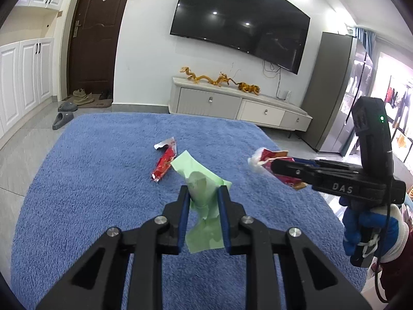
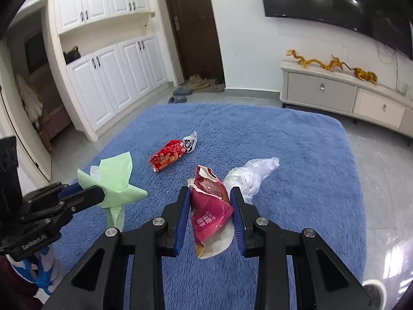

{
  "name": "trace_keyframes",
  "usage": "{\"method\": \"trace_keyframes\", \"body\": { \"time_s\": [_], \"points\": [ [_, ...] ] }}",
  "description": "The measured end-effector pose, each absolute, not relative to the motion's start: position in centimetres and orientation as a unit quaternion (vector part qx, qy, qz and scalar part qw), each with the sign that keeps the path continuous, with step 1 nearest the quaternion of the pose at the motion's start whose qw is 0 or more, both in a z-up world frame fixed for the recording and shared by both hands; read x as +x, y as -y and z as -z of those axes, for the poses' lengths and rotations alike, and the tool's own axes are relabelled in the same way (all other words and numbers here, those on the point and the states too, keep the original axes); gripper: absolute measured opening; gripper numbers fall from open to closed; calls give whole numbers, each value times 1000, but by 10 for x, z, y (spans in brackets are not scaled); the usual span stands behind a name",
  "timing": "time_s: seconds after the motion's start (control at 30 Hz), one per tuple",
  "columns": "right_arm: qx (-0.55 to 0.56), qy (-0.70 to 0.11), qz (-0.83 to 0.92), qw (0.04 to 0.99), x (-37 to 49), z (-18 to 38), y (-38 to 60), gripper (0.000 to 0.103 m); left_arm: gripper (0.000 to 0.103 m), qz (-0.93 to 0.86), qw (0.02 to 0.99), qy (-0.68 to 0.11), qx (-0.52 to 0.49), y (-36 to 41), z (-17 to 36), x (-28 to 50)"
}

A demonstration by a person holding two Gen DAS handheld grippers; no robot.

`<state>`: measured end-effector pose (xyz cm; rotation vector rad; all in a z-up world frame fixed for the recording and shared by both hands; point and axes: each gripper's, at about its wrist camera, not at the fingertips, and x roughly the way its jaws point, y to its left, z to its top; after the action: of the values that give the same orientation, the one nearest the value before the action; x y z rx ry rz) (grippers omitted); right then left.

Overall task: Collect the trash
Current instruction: 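Grasp the green paper with the left tool while the right tool grasps the pink wrapper, then carry both items over the bin and open both tools to drop them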

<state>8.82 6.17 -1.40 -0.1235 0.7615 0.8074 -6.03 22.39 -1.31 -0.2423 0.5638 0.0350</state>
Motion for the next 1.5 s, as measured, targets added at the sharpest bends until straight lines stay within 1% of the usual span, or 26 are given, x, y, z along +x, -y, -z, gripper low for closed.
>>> {"method": "trace_keyframes", "body": {
  "time_s": [0.13,0.23,0.33,0.47,0.63,0.87,0.97,1.03,1.07,1.1,1.3,1.5],
  "points": [
    [-31,-383,-377,843,87,21,-38,32,21,-12,955,-274,-116,-217,9,-66],
    [-48,-417,-362,833,86,41,-28,32,21,-5,956,-273,-111,-211,9,-69],
    [-64,-437,-358,823,79,60,-22,36,21,-1,955,-275,-109,-207,10,-69],
    [-79,-427,-383,815,64,63,-20,39,21,-1,954,-279,-109,-209,12,-68],
    [-116,-407,-397,815,54,56,-28,40,21,1,951,-286,-113,-210,16,-60],
    [-100,-428,-378,815,72,72,-29,40,21,4,950,-293,-111,-209,19,-56],
    [-103,-433,-371,815,77,79,-35,41,21,4,949,-296,-109,-210,21,-54],
    [-98,-430,-369,818,78,81,-36,41,21,5,949,-298,-107,-209,22,-53],
    [-95,-429,-368,819,77,81,-35,35,21,7,949,-298,-107,-209,22,-52],
    [-92,-427,-367,821,77,80,-35,32,21,9,949,-297,-105,-208,21,-52],
    [-66,-401,-384,829,67,61,-23,31,21,23,951,-292,-99,-202,16,-49],
    [-52,-365,-369,853,59,32,-1,31,21,63,956,-277,-69,-175,0,-41]
  ]
}}
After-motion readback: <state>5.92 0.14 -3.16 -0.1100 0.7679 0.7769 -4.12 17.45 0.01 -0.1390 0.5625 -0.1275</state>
